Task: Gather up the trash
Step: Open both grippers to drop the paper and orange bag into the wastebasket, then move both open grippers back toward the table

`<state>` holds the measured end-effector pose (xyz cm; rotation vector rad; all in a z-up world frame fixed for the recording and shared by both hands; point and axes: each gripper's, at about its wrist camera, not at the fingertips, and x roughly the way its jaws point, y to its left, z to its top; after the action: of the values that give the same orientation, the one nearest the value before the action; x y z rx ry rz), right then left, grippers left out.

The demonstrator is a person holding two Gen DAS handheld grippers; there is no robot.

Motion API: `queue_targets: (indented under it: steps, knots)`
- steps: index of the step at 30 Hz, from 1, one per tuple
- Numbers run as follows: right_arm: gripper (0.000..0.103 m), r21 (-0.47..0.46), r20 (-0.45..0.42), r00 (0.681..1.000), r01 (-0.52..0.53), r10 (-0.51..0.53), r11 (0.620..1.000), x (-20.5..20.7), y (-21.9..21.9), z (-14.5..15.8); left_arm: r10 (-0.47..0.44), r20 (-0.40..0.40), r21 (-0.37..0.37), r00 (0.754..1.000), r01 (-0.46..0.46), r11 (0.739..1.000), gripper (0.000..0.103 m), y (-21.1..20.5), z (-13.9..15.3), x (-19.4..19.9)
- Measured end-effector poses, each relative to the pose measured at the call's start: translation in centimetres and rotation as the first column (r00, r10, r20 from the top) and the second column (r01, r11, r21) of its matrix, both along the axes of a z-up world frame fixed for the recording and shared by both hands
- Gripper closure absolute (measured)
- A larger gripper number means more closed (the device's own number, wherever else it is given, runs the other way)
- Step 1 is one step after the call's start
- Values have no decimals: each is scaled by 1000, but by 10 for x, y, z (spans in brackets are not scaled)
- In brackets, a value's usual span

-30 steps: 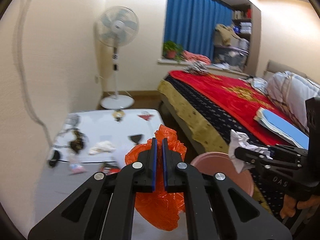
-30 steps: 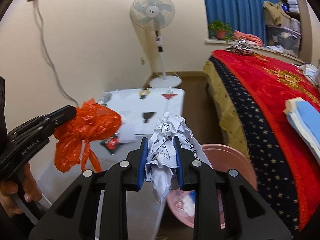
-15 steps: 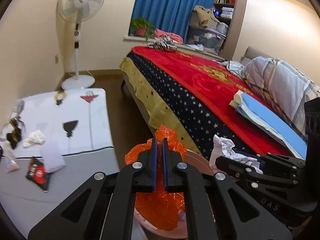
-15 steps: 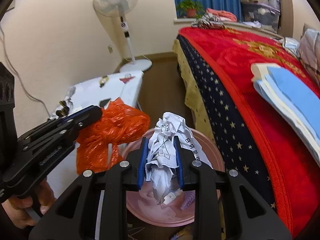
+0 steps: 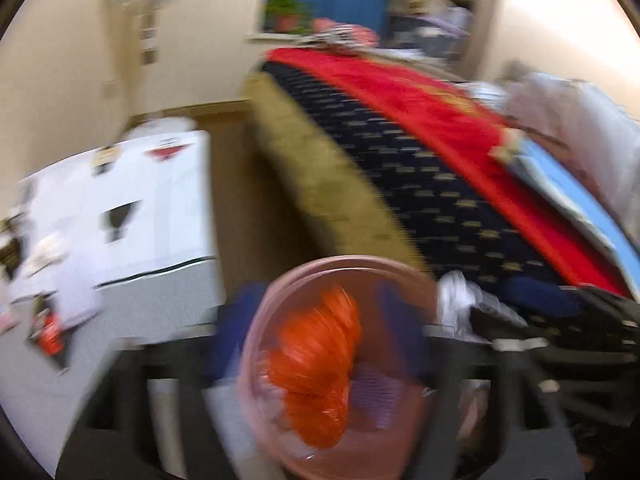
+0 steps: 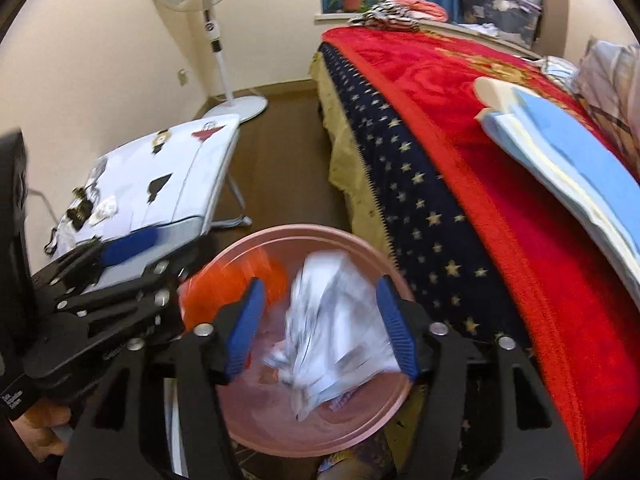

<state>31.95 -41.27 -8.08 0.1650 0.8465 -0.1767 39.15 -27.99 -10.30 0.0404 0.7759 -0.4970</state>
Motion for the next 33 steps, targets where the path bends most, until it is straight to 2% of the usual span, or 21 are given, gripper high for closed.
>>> queue_targets:
  steps: [2,3,6,9,11,13,17,22,28,33]
  knots:
    - [26,-1,21,999,27,-27,1000,-2,-3,4,20,6,-45,1000,-20,999,17,11,2,1]
    - [25,2,35,999,28,-28,1000,-3,-3,6,32,1,-62,999,-32,998,16,17,3,1]
    - [19,-8,76,997,25,-24,1000,-5,1,17,62,7,-81,998,-61,995,14,29,13,-1]
    - [14,1,168,985,26,-26,1000,-12,9,39,126,62,-69,990,-122,990,11,44,33,-12]
    - [7,5,262,965,33,-33,999,-22,19,59,154,108,-74,982,-147,986,7,57,49,-22]
    - [5,-1,361,932,19,-17,1000,-33,32,77,170,170,-75,971,-159,984,8,74,68,-34]
    - [5,-17,445,894,-50,52,999,-45,64,98,198,261,-35,945,-196,980,7,114,98,-60]
    - [5,7,472,874,-136,117,991,-47,107,110,264,309,-2,914,-277,961,8,174,117,-83]
    - [5,39,492,852,-227,179,973,-47,163,111,393,325,4,860,-417,909,7,249,123,-98]
    - [5,-9,455,848,-299,270,954,-35,214,100,494,313,-9,811,-517,856,7,300,115,-97]
